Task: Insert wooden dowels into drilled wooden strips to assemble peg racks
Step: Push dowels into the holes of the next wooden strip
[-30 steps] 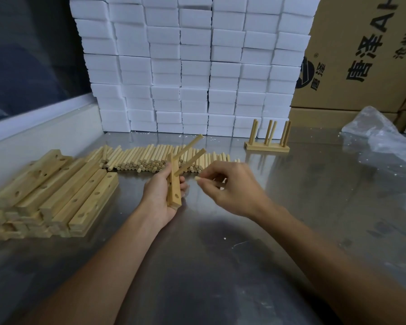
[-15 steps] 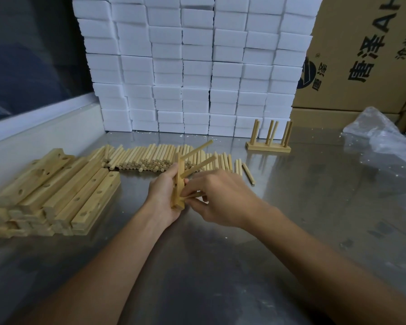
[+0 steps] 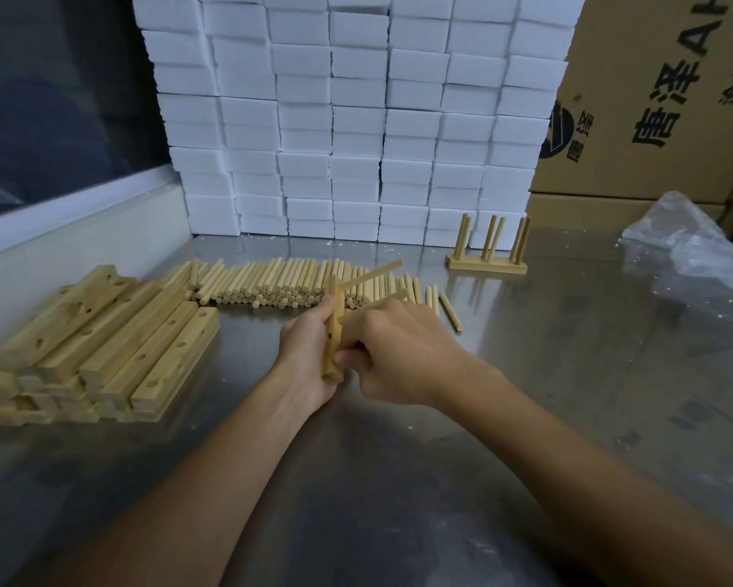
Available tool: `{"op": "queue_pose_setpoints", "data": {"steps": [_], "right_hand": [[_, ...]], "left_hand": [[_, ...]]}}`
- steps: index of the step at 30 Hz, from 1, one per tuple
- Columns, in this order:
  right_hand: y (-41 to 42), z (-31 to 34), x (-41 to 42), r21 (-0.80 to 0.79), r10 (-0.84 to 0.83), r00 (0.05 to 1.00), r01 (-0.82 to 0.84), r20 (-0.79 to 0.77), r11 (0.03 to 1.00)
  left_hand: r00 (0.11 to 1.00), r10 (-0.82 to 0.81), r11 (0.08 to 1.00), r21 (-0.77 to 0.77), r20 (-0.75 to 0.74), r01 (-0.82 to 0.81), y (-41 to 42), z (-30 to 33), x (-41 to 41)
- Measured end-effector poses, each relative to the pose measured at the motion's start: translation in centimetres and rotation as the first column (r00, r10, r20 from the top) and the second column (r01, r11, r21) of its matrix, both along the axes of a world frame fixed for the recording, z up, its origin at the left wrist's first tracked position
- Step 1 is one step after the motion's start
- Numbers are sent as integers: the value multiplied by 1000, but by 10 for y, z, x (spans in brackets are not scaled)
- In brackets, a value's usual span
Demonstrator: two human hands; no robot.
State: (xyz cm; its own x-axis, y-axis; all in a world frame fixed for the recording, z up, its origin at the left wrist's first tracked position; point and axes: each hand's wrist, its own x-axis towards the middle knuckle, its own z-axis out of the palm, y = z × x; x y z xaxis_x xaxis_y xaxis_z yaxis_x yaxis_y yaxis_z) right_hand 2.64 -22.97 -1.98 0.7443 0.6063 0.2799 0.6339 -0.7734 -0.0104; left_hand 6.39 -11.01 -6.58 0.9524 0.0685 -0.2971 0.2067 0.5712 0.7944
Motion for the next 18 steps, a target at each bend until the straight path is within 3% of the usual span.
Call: {"op": "queue_pose_setpoints", "data": {"steps": [6, 12, 16, 18], "right_hand": [[-5, 7, 1, 61, 81, 989, -74, -124, 995], [-6, 6, 6, 112, 61, 985, -43, -161, 993], [-7, 9, 5, 278, 61, 957, 21, -284, 960], [-11, 15, 7, 384, 101, 898, 80, -429, 920]], "left_hand": [[1000, -29, 1000, 11, -2, 29, 1, 1, -2], [1000, 4, 1000, 26, 10, -4, -1, 1, -3], [1000, -13, 1000, 17, 14, 13, 0, 2, -2], [999, -36, 999, 21, 13, 36, 3, 2, -1]]}}
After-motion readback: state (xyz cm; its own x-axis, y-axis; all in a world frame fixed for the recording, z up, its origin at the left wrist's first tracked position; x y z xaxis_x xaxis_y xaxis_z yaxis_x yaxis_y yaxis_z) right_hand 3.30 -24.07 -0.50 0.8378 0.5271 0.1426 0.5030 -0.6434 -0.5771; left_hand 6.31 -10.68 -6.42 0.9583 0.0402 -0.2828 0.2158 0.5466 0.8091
